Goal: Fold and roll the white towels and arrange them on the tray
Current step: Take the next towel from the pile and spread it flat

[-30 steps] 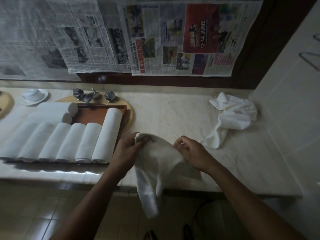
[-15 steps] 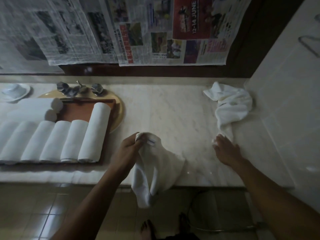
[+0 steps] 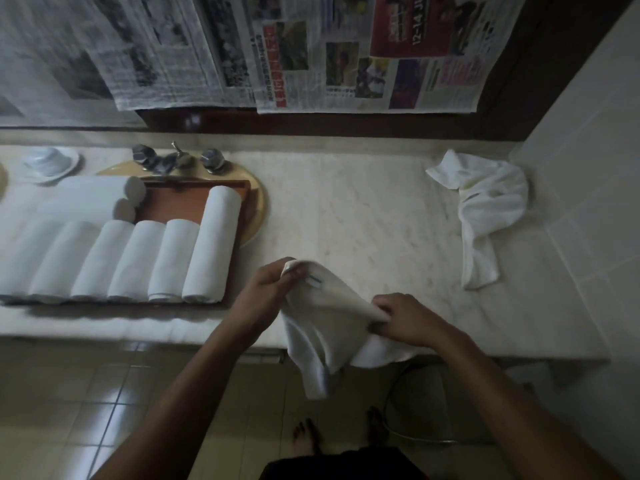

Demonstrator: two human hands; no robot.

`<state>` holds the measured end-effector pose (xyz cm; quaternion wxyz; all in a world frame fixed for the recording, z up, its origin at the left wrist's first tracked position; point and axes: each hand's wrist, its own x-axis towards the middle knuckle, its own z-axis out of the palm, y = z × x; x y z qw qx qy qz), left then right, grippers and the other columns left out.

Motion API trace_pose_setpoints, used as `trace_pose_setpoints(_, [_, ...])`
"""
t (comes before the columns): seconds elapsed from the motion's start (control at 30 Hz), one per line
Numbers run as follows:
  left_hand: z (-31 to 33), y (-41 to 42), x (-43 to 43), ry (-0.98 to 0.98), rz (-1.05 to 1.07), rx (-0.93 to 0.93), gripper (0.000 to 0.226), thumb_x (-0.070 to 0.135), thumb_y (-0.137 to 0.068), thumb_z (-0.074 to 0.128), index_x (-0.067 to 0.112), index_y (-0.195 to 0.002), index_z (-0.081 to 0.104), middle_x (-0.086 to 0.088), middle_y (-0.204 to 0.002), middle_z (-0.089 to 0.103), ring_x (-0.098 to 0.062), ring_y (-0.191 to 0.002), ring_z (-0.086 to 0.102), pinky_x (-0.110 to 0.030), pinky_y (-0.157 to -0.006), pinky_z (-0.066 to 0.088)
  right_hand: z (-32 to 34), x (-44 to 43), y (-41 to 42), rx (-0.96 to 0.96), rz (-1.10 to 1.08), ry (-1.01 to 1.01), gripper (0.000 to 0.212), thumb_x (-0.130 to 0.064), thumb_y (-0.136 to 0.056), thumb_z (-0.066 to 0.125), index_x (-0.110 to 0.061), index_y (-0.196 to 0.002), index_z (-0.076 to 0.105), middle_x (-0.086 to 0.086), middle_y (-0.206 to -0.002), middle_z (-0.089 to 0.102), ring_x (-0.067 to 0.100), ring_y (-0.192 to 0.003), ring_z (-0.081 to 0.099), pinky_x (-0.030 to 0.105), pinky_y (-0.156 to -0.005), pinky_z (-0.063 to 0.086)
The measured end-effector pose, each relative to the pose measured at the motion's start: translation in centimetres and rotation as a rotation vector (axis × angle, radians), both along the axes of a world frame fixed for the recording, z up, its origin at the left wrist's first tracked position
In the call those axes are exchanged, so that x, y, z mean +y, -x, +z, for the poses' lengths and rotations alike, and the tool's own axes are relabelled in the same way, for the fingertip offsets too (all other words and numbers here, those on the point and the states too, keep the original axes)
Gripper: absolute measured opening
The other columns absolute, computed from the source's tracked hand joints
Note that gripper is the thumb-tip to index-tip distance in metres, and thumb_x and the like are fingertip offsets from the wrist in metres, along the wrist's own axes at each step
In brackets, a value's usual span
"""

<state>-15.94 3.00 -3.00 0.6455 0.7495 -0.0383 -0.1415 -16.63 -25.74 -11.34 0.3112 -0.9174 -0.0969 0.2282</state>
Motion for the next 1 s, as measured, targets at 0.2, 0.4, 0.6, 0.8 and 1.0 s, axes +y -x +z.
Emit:
trace_pose_setpoints(0.2, [-7.1, 2.7, 8.3, -0.384, 0.057, -0.064, 0.016, 0.032, -0.1, 0.066, 0.026, -0.093, 0.079, 0.006, -0.089, 0.075, -0.009, -0.088, 0.07, -0.033, -0.076, 0.053, -0.5, -0.3, 2.8, 0.084, -0.105, -0.047, 0.02, -0.042, -0.07, 0.086, -0.039, -0.071, 0.067, -0.015, -0.068, 0.066, 0.0, -0.066, 0.064, 0.024, -0.058, 0.046])
trace_pose_setpoints(0.4, [-10.2, 5.2, 9.9, -0.293, 0.104, 0.086, 0.014, 0.012, -0.096, 0.07, 0.015, -0.085, 0.08, -0.008, -0.077, 0.074, -0.012, -0.069, 0.067, -0.024, -0.062, 0.054, -1.9, -2.0, 5.4, 0.186, -0.079, -0.041, 0.034, -0.045, -0.074, 0.088, -0.022, -0.066, 0.064, -0.014, -0.058, 0.049, -0.004, -0.055, 0.047, 0.021, -0.055, 0.033])
trace_pose_setpoints(0.6, [-10.4, 3.6, 8.9, -0.228, 0.073, 0.107, 0.014, 0.014, -0.096, 0.07, 0.008, -0.086, 0.077, -0.01, -0.073, 0.072, -0.011, -0.065, 0.067, -0.029, -0.061, 0.057, 0.8, -5.5, 4.4, 0.102, -0.232, 0.007, 0.03, -0.031, -0.079, 0.089, -0.042, -0.06, 0.069, -0.017, -0.061, 0.065, -0.005, -0.062, 0.061, 0.022, -0.061, 0.043])
trace_pose_setpoints(0.8, [-8.7, -3.1, 7.4, -0.163, 0.077, 0.015, 0.017, 0.02, -0.097, 0.07, 0.006, -0.091, 0.077, -0.014, -0.081, 0.074, -0.027, -0.078, 0.074, -0.04, -0.069, 0.064, 3.3, -6.6, -0.8, -0.116, -0.46, -0.043, 0.014, -0.025, -0.078, 0.089, -0.027, -0.082, 0.076, -0.014, -0.078, 0.072, 0.002, -0.077, 0.065, 0.012, -0.065, 0.046])
trace_pose_setpoints(1.0, [-5.3, -12.5, 5.7, -0.178, 0.1, -0.089, 0.023, 0.017, -0.1, 0.067, -0.006, -0.101, 0.072, -0.019, -0.085, 0.072, -0.018, -0.075, 0.074, -0.033, -0.067, 0.061, 5.4, -8.0, -8.3, -0.297, -0.566, -0.03, 0.029, -0.037, -0.084, 0.084, -0.035, -0.062, 0.064, -0.02, -0.053, 0.061, -0.005, -0.053, 0.056, 0.019, -0.053, 0.042])
